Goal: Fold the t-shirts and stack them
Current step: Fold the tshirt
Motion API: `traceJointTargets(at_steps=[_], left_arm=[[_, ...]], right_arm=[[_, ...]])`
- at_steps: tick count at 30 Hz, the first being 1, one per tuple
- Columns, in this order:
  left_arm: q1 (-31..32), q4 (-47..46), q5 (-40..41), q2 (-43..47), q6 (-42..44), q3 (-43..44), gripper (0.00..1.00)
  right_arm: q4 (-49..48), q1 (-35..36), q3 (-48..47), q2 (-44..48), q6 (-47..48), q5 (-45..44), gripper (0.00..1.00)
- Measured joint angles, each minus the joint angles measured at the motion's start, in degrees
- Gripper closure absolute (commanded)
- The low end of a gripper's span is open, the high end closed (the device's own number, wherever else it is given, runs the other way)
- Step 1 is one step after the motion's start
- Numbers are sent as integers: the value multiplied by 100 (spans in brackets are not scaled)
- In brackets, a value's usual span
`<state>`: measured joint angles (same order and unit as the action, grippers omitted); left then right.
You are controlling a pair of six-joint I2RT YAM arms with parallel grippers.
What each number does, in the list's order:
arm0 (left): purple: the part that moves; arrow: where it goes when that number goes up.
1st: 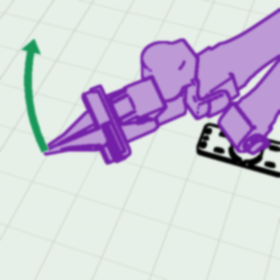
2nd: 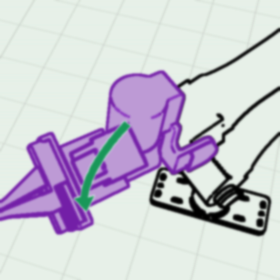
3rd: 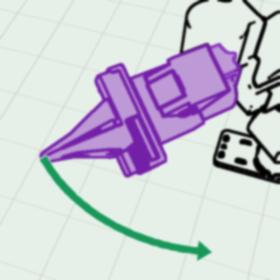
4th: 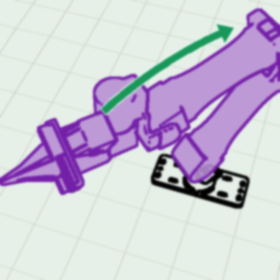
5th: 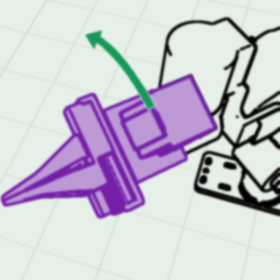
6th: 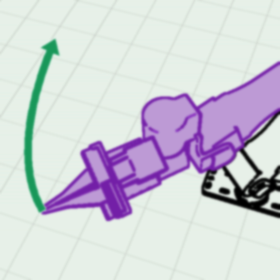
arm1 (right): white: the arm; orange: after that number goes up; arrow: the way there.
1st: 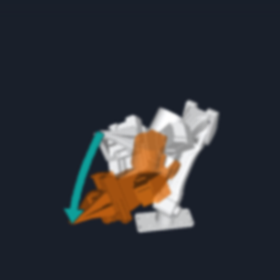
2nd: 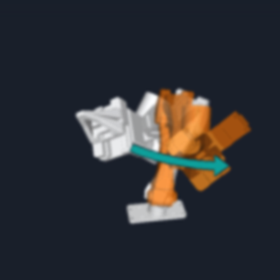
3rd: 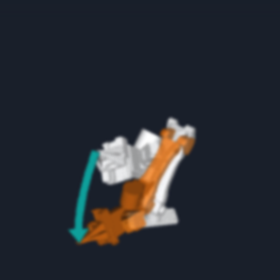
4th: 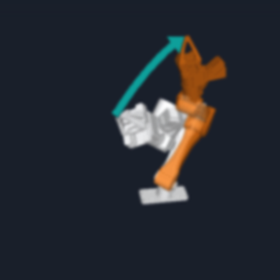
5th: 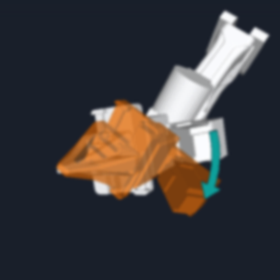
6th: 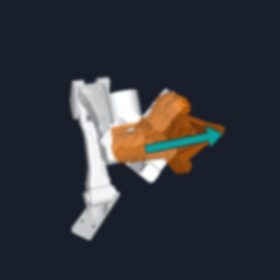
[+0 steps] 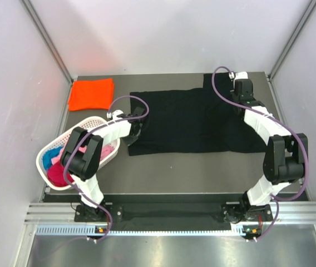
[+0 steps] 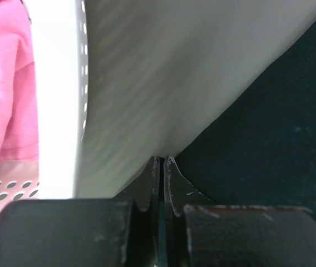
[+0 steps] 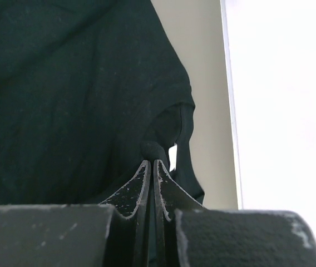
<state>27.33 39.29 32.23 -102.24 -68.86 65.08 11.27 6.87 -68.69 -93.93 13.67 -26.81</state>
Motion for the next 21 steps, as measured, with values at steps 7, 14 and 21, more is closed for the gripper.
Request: traceJointTargets(at_steps=[7,14,21], left_arm=[[0,157,57,-155,-22,201,100],[0,247,173,-278,-24,424,100],[-2,356,199,-492,-24,695,100]], right_arm=[[-192,20,-319,-236,286,-63,100],[-321,48,-627,-442,509,-199,100],[-306,52,-765,-863,507,-568,100]])
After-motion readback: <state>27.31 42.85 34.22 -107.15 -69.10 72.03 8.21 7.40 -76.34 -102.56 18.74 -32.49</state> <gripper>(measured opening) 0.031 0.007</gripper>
